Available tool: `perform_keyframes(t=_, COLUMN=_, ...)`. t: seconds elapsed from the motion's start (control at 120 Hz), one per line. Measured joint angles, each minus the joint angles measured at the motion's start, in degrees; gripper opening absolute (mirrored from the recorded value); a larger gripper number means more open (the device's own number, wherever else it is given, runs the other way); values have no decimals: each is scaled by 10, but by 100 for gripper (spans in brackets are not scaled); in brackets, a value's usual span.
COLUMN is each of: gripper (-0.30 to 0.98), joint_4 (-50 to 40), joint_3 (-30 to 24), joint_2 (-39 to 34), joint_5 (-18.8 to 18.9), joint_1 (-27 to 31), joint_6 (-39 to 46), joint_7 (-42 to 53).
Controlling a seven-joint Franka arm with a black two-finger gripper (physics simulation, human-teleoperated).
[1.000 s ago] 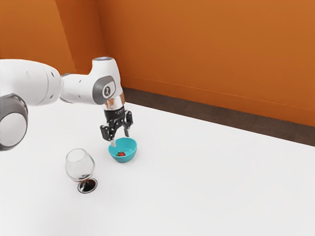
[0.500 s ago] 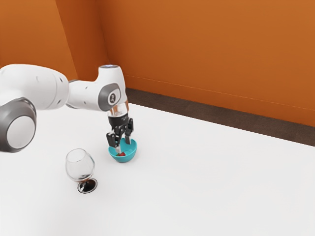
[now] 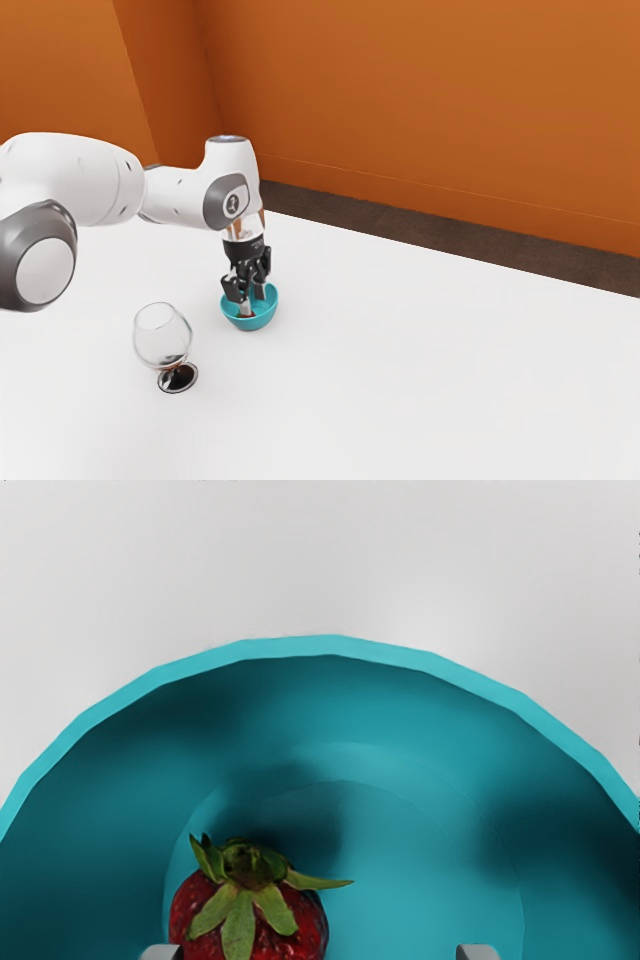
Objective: Take strawberry from the bowl
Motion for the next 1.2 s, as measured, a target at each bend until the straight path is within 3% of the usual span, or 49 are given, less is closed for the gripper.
perform_keyframes(t=0.225, gripper=33, joint_4=1, joint_3=0, joint_2=6, joint_5=15, joint_1=-1, joint_6=8, joint_7=-1)
perform_keyframes(t=1.2, gripper=18, joint_4=12, joint_3=-1, joint_2=28, joint_5=25, joint_1=-2, joint_6=19, joint_7=3)
